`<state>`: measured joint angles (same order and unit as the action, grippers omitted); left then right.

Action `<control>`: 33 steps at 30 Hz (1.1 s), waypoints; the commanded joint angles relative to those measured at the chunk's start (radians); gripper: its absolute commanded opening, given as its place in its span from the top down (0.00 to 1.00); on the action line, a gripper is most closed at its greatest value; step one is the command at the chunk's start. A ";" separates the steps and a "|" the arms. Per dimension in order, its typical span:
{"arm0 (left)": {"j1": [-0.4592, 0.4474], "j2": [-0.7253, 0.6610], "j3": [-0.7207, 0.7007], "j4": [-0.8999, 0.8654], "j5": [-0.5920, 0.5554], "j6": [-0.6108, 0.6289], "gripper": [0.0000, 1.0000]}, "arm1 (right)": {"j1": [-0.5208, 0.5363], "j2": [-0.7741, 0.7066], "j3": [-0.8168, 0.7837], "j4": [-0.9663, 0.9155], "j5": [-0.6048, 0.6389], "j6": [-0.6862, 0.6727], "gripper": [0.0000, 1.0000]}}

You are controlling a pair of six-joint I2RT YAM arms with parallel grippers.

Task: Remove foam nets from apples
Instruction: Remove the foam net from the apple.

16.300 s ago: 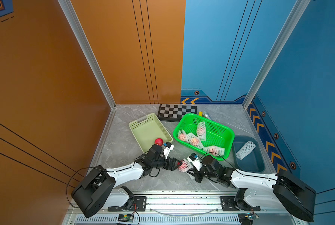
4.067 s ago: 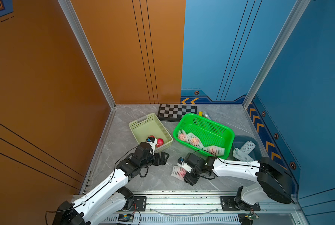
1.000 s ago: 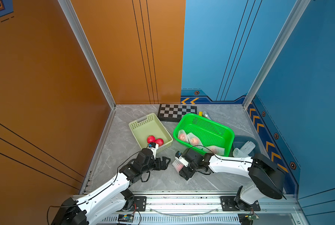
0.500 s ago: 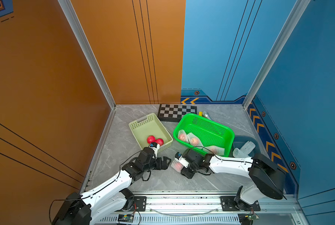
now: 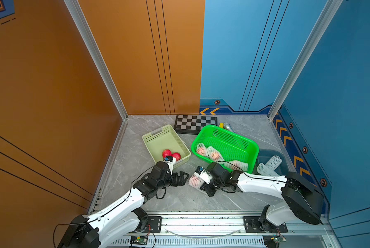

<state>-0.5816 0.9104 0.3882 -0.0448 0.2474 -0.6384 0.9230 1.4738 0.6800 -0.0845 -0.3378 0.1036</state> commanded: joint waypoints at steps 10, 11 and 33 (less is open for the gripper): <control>0.049 0.014 0.006 0.170 0.259 -0.063 0.39 | -0.045 -0.187 -0.162 0.231 -0.183 -0.066 1.00; 0.049 0.027 0.009 0.178 0.275 -0.064 0.39 | -0.044 -0.209 -0.180 0.254 -0.183 -0.076 1.00; -0.032 0.079 0.021 0.297 0.394 -0.098 0.37 | -0.057 -0.303 -0.183 0.266 -0.198 -0.116 1.00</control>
<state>-0.6025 0.9863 0.3885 0.2359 0.6109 -0.7353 0.8692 1.1950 0.4686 0.2016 -0.5243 0.0143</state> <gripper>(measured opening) 0.632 0.059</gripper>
